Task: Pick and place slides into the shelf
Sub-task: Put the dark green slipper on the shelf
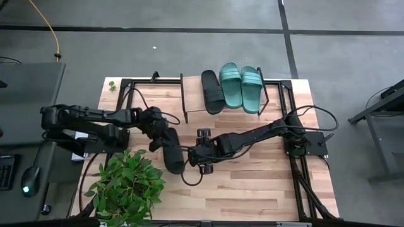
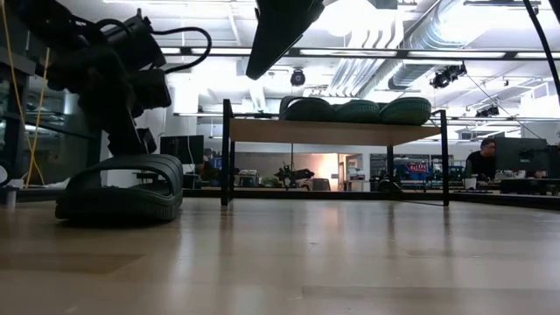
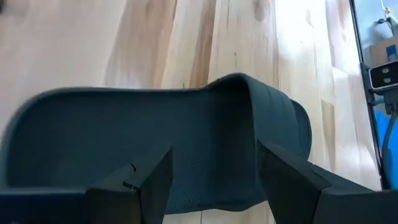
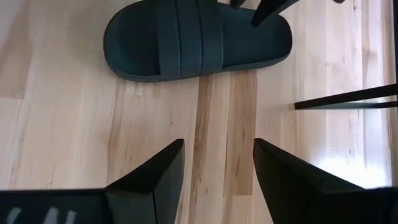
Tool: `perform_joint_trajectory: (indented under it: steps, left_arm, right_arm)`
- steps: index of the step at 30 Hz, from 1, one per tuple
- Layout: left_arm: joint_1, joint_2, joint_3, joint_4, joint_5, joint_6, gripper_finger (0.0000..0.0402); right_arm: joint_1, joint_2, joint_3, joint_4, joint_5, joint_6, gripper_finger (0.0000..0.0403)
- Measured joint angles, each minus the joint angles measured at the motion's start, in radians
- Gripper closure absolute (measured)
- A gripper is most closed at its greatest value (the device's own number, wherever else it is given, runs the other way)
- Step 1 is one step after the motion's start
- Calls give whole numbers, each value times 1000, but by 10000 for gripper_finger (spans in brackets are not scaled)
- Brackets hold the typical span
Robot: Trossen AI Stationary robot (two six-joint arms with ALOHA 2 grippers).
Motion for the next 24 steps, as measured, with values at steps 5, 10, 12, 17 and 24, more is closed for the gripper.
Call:
perform_joint_trajectory:
  steps: [5, 10, 12, 17, 24]
  left_arm:
    - [0, 34, 0, 26, 35, 0, 192]
    - [0, 58, 0, 37, 56, 1, 192]
    - [0, 58, 0, 36, 57, 1, 192]
    - [-23, 58, 0, 41, 62, 2, 192]
    - [-96, 58, 0, 62, 65, 3, 192]
  right_arm:
    - [0, 0, 0, 0, 0, 0, 221]
    - [0, 0, 0, 0, 0, 0, 221]
    - [0, 0, 0, 0, 0, 0, 221]
    - [0, 0, 0, 0, 0, 0, 221]
    - [0, 0, 0, 0, 0, 0, 221]
